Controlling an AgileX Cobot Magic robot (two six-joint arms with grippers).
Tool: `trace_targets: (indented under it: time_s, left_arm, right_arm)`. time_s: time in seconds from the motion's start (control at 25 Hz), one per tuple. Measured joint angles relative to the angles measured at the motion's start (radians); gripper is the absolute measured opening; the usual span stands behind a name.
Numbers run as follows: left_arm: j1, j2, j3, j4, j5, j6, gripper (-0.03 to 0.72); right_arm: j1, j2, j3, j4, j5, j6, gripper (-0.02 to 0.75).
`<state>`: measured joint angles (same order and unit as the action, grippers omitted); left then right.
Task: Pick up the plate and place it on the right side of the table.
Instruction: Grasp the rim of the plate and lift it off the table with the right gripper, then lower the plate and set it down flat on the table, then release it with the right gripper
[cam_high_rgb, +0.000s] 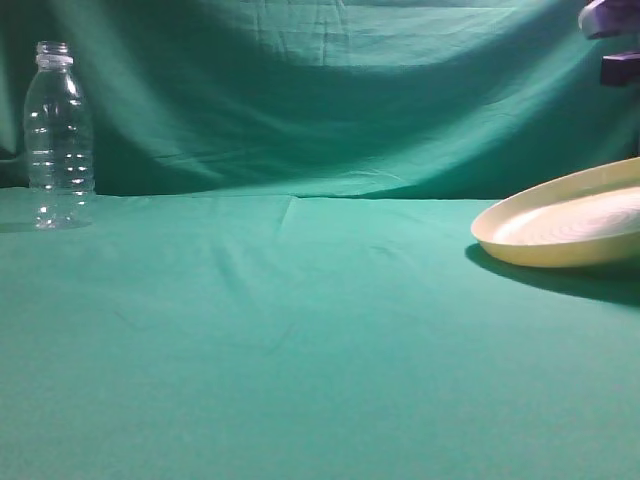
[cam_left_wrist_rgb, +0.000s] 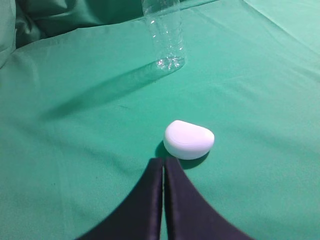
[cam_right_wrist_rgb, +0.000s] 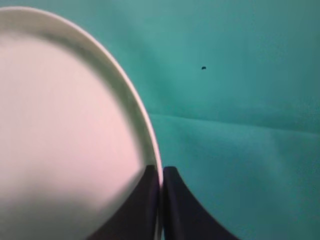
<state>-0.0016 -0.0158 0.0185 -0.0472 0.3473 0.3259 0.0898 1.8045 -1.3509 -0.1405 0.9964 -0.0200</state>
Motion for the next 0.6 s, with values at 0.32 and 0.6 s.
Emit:
trace_targets:
  time_s: [0.32,0.6]
  left_arm:
    - [0.000,0.000,0.000,0.000,0.000,0.000,0.000]
    - [0.000,0.000,0.000,0.000,0.000,0.000,0.000]
  right_arm:
    - [-0.004,0.043,0.124,0.024,-0.187,0.000,0.000]
    - [-0.004,0.085,0.124,0.027,-0.192,0.000,0.295]
